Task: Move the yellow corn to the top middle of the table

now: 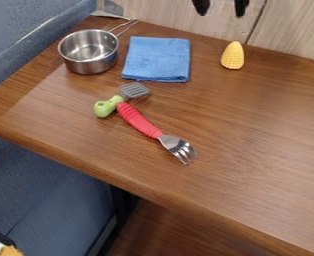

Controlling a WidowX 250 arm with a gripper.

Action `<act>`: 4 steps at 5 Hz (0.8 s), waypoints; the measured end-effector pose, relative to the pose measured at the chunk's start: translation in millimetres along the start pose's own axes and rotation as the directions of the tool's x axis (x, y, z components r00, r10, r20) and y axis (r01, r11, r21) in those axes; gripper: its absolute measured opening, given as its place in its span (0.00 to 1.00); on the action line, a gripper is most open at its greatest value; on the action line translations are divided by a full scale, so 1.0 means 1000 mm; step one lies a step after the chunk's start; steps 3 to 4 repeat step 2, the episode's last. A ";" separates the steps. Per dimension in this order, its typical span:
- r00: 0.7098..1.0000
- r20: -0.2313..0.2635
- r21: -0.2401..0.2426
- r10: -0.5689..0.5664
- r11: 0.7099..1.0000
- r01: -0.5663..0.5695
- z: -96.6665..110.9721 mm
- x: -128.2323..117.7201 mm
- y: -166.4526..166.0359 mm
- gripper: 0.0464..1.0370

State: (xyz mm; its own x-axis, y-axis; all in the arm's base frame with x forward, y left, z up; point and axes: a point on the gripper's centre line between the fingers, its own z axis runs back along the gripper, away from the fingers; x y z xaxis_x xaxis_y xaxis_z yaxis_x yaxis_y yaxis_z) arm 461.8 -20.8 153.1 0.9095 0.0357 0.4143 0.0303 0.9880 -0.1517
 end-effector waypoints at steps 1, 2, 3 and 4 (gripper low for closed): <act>1.000 0.008 0.001 0.004 1.000 -0.004 0.002 0.001 0.000 0.96; 1.000 0.008 0.001 0.004 1.000 -0.004 0.002 0.001 0.000 0.96; 1.000 0.008 0.001 0.004 1.000 -0.004 0.002 0.001 0.000 0.96; 1.000 0.008 0.001 0.004 1.000 -0.004 0.002 0.001 0.000 0.96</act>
